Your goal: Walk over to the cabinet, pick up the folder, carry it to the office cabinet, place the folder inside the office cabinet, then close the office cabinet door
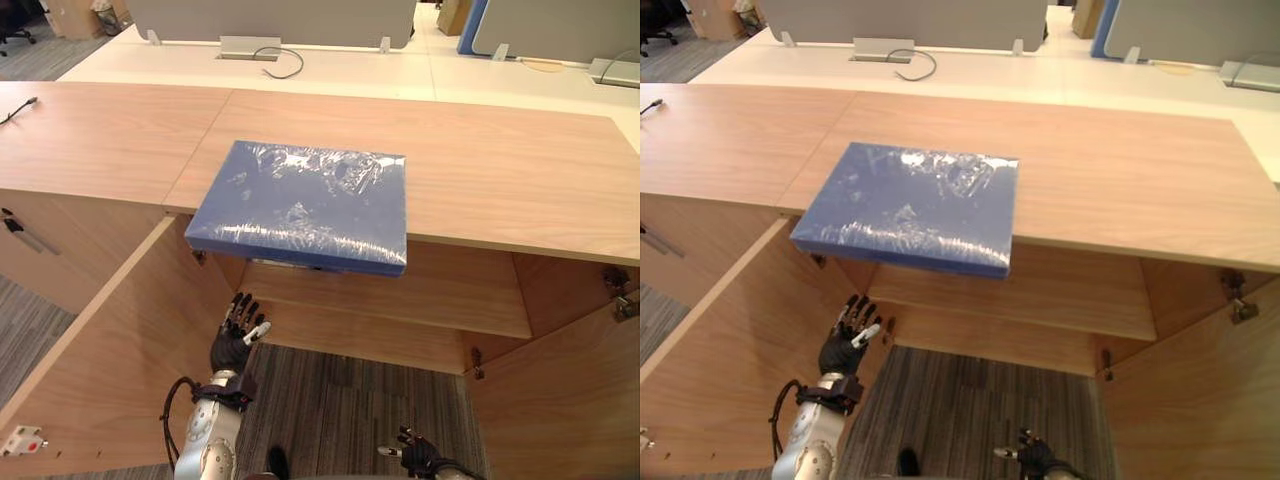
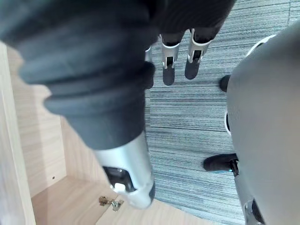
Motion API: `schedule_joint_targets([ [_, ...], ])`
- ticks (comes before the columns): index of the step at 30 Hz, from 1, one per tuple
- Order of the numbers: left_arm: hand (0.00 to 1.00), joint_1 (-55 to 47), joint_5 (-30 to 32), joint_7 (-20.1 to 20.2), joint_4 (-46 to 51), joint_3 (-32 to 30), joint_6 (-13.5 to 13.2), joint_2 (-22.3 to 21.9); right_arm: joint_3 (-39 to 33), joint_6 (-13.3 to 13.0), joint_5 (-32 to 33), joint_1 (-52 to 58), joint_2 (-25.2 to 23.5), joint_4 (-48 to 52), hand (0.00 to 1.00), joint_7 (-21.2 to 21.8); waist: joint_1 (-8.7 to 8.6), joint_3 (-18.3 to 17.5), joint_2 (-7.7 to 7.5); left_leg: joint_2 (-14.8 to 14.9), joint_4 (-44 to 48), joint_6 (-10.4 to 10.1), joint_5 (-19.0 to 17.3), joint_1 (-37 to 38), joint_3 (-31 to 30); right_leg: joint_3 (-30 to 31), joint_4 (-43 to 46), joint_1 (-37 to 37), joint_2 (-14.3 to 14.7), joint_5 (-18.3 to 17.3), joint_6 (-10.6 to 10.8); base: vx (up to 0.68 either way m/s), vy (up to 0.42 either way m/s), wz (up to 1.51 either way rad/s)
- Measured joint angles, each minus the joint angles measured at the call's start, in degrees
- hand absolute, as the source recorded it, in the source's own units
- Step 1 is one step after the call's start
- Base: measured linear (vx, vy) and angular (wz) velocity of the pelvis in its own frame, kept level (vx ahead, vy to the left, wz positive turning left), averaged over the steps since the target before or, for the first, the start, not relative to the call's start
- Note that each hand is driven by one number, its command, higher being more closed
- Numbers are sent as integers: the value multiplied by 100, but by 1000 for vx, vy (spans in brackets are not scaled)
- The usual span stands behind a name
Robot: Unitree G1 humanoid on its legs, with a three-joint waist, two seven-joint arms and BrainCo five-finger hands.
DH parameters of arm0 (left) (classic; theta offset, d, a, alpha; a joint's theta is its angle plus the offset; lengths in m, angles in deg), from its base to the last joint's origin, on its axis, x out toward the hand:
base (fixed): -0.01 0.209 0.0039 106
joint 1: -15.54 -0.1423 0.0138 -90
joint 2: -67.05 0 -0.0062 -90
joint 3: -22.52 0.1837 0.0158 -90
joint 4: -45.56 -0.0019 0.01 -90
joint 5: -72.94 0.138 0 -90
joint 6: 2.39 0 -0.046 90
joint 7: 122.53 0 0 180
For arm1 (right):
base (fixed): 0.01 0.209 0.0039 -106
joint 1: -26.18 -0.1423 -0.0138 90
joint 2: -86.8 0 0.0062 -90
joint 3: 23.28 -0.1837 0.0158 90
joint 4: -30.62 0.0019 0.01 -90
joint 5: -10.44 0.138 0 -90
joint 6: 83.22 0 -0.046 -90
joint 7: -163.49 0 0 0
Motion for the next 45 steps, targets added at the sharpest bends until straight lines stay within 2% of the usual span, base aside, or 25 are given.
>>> schedule_joint_targets([
  [4,0,-191,881,-353,280,-4,-3,-9,73,1,5,-6,-45,-6,0,-11,39,-21,-35,-12,-18,-3,85,-36,-100,-100,10,8,-7,0,0,-128,8,12],
  [9,0,-400,1510,-541,748,-74,-1,-97,78,2,13,-9,-58,-28,0,-29,55,-26,-38,4,-39,33,170,-113,-269,-250,3,-45,16,57,-3,-155,25,15],
  [14,0,-554,2070,-833,1144,-560,-2,-360,80,5,32,2,-72,-34,0,-30,119,-34,-41,-5,-40,65,175,-176,-341,-279,-98,-42,44,92,1,-95,30,7],
  [17,0,-633,2756,-1213,1520,-790,-2,-496,92,5,100,52,-66,-46,0,-47,164,-50,-62,-32,-40,85,170,-223,-381,-278,-177,-37,42,156,16,-18,12,8],
  [21,0,-529,4616,-1919,2425,-741,-2,-448,346,1,227,56,-79,-103,0,-115,185,-139,-188,-43,-36,56,213,-316,-373,-270,-324,-59,68,284,10,35,-6,-1],
  [24,0,-164,5784,-2375,2702,-680,1,-334,515,-18,224,44,-71,-108,0,-177,173,-166,-203,-44,-31,55,213,-313,-337,-246,-341,-50,75,293,7,72,-21,-5],
  [26,0,219,6721,-2846,2825,-593,71,-282,556,-52,221,26,-64,-152,0,-199,151,-188,-198,-28,-6,49,217,-311,-265,-191,-360,-51,90,293,5,55,-21,-10],
  [31,0,662,7942,-3338,2909,-150,276,-103,696,-67,220,22,0,-194,0,-207,76,-297,-151,19,-4,28,233,-292,-107,-7,-345,-103,106,292,-20,12,-11,-20],
  [34,0,1110,8714,-3526,2858,-27,523,149,697,-160,216,25,20,-195,0,-212,30,-292,-141,110,-6,11,240,-236,0,101,-269,-157,167,281,-80,-55,-10,-17],
  [41,0,1369,9503,-3646,2260,-150,894,511,653,-191,61,32,71,-152,0,-238,11,-291,-28,185,-37,-62,181,-111,10,130,-249,-127,229,256,-148,-69,-2,-6],
  [45,0,1369,9600,-3647,2226,-254,906,708,654,-205,-17,33,74,-134,0,-238,13,-290,-25,190,-37,-74,161,-114,7,128,-331,-100,245,260,-147,-8,0,0],
])
